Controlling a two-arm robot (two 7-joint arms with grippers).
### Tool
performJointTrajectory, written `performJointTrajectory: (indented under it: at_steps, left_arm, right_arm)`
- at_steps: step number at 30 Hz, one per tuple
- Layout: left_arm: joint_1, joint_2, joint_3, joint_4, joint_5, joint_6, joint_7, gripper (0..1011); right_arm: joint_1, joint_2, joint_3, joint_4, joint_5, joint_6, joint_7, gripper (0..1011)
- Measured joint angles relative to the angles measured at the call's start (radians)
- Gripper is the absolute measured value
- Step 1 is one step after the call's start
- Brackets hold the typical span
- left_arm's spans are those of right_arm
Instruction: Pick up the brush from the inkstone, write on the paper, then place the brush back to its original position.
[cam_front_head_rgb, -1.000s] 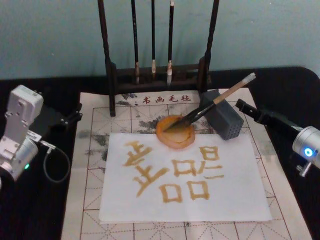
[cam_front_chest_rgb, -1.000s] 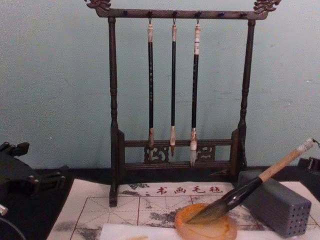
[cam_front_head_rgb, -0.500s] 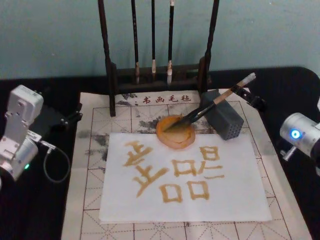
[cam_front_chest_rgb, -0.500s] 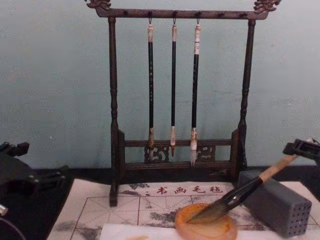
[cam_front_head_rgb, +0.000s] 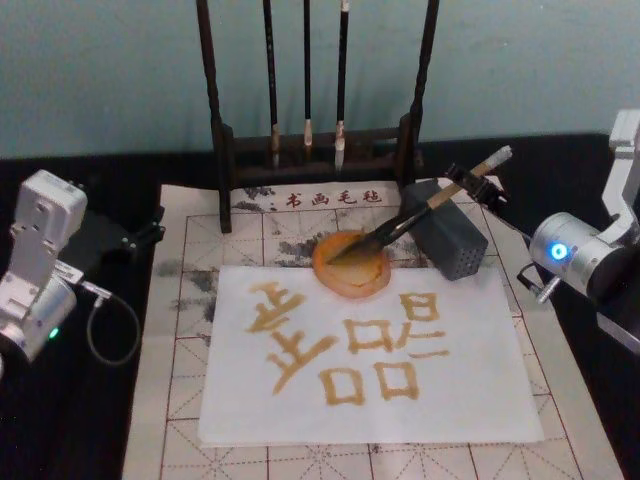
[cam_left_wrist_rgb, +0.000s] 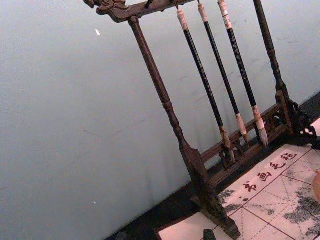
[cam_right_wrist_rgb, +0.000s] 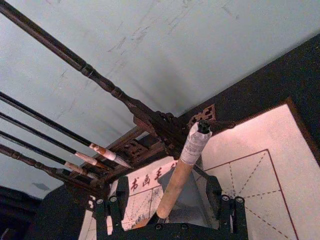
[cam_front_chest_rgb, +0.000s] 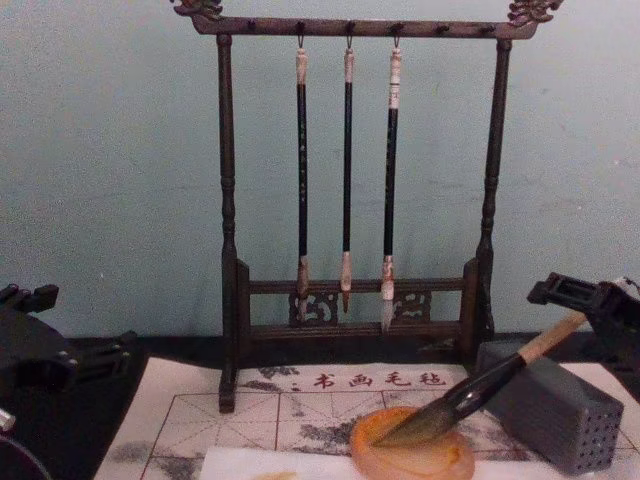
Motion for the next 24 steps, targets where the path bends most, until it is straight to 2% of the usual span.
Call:
performJointTrajectory:
  at_steps: [24]
  left_arm:
    - [0.0,0.0,0.0,0.0,0.0,0.0,0.0,1001]
  right_arm:
    - [0.029,-0.006,-0.042,0.029,0.043,-0.049,-0.045,1002]
